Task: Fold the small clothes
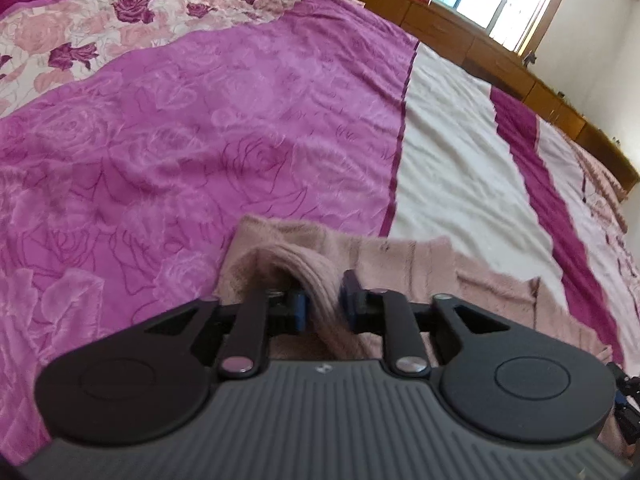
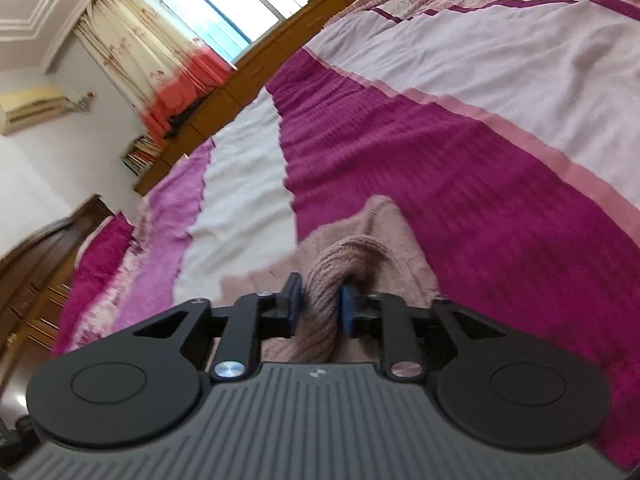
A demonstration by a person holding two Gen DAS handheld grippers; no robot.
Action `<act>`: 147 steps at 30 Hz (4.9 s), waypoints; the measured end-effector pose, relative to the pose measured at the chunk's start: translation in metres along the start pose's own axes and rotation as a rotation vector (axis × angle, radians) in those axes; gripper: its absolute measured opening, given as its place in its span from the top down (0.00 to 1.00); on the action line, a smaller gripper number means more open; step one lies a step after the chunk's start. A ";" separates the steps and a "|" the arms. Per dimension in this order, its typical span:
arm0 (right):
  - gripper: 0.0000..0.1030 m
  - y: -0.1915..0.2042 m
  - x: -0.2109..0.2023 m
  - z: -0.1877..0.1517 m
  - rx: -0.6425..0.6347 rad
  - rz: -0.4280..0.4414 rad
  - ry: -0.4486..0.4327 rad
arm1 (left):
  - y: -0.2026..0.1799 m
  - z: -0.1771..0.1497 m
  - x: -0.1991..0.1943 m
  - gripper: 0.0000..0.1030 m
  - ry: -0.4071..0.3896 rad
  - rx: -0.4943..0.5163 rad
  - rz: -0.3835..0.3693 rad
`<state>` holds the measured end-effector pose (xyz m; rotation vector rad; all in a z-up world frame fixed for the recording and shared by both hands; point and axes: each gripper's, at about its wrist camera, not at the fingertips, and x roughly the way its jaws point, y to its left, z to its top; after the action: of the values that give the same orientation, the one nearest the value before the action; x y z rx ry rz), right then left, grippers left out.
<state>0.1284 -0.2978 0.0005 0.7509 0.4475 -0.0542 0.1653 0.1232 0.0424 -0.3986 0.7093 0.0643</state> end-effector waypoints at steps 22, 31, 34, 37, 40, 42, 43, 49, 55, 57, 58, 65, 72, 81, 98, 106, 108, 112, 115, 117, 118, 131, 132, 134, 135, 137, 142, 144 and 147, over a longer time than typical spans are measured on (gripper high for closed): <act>0.31 0.077 -0.057 -0.021 -0.470 -0.136 -0.028 | 0.023 -0.024 -0.045 0.49 0.023 0.010 0.009; 0.64 0.084 -0.012 -0.034 -0.515 -0.274 0.071 | 0.018 -0.027 -0.041 0.51 0.027 0.037 -0.005; 0.79 0.074 -0.015 -0.026 -0.423 -0.258 0.072 | 0.016 -0.026 -0.039 0.67 0.035 0.083 -0.033; 0.82 0.061 -0.019 -0.011 -0.326 -0.212 0.083 | 0.013 -0.020 -0.034 0.81 0.056 0.086 -0.072; 0.83 0.045 -0.021 0.006 -0.172 -0.127 0.107 | 0.012 -0.014 -0.033 0.84 0.053 0.062 -0.095; 0.83 0.025 -0.024 0.017 0.018 -0.041 0.106 | 0.016 -0.012 -0.033 0.84 0.046 0.032 -0.092; 0.83 0.014 -0.026 0.020 0.116 -0.015 0.111 | 0.019 -0.012 -0.033 0.84 0.043 0.012 -0.083; 0.71 -0.021 -0.037 0.017 0.313 -0.072 0.126 | 0.039 -0.019 -0.033 0.84 0.072 -0.046 -0.053; 0.66 0.000 -0.059 0.013 0.097 -0.142 0.092 | 0.036 -0.020 -0.043 0.83 0.067 -0.029 -0.050; 0.60 0.011 -0.067 0.012 0.007 -0.141 0.080 | 0.034 -0.020 -0.050 0.83 0.060 -0.014 -0.055; 0.58 0.016 -0.072 0.012 -0.035 -0.135 0.077 | 0.032 -0.021 -0.054 0.83 0.055 -0.001 -0.058; 0.56 0.058 -0.085 -0.016 -0.391 -0.068 0.114 | 0.018 -0.028 -0.083 0.54 0.025 0.057 -0.087; 0.35 0.096 -0.083 -0.064 -0.734 -0.019 0.135 | -0.019 -0.046 -0.087 0.52 0.014 0.245 -0.059; 0.33 0.132 -0.057 -0.107 -1.054 0.022 0.165 | -0.080 -0.077 -0.061 0.52 0.081 0.530 -0.116; 0.80 0.138 -0.017 -0.102 -1.033 -0.012 0.118 | -0.101 -0.085 -0.023 0.66 0.023 0.611 -0.070; 0.87 0.154 0.008 -0.081 -1.001 -0.018 0.091 | -0.115 -0.060 -0.006 0.81 -0.009 0.588 -0.058; 0.87 0.156 0.018 -0.077 -0.990 -0.024 0.097 | -0.119 -0.055 0.002 0.81 -0.013 0.591 -0.050; 0.87 0.158 0.042 -0.071 -0.959 -0.034 0.127 | -0.125 -0.044 0.021 0.81 -0.007 0.574 -0.040; 0.86 0.160 0.058 -0.071 -0.947 -0.051 0.137 | -0.127 -0.036 0.032 0.80 -0.011 0.542 -0.029; 0.86 0.161 0.069 -0.068 -0.923 -0.072 0.143 | -0.127 -0.029 0.039 0.79 0.000 0.506 -0.024; 0.85 0.161 0.073 -0.067 -0.908 -0.075 0.150 | -0.126 -0.025 0.041 0.79 0.008 0.485 -0.024; 0.48 0.147 0.007 -0.036 -0.779 -0.009 0.072 | -0.101 -0.019 -0.025 0.43 -0.021 0.465 -0.028; 0.46 0.142 -0.002 -0.034 -0.770 -0.018 0.063 | -0.096 -0.020 -0.032 0.42 -0.027 0.465 -0.024; 0.45 0.129 -0.018 -0.028 -0.733 -0.030 0.060 | -0.086 -0.020 -0.044 0.42 -0.038 0.462 -0.010; 0.45 0.123 -0.024 -0.026 -0.710 -0.036 0.061 | -0.080 -0.021 -0.050 0.42 -0.044 0.454 0.002; 0.45 0.109 -0.037 -0.021 -0.655 -0.057 0.060 | -0.068 -0.022 -0.058 0.42 -0.052 0.424 0.026; 0.45 0.080 -0.049 -0.017 -0.530 -0.081 0.087 | -0.040 -0.024 -0.066 0.42 -0.028 0.312 0.047; 0.45 0.070 -0.050 -0.017 -0.477 -0.083 0.098 | -0.031 -0.026 -0.065 0.42 -0.005 0.264 0.034; 0.45 0.059 -0.048 -0.014 -0.387 -0.071 0.097 | -0.022 -0.025 -0.062 0.42 0.009 0.186 -0.001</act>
<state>0.0920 -0.2501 0.0492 0.3580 0.5574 0.0032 0.1071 0.0980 0.0729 -0.2210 0.7174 -0.0049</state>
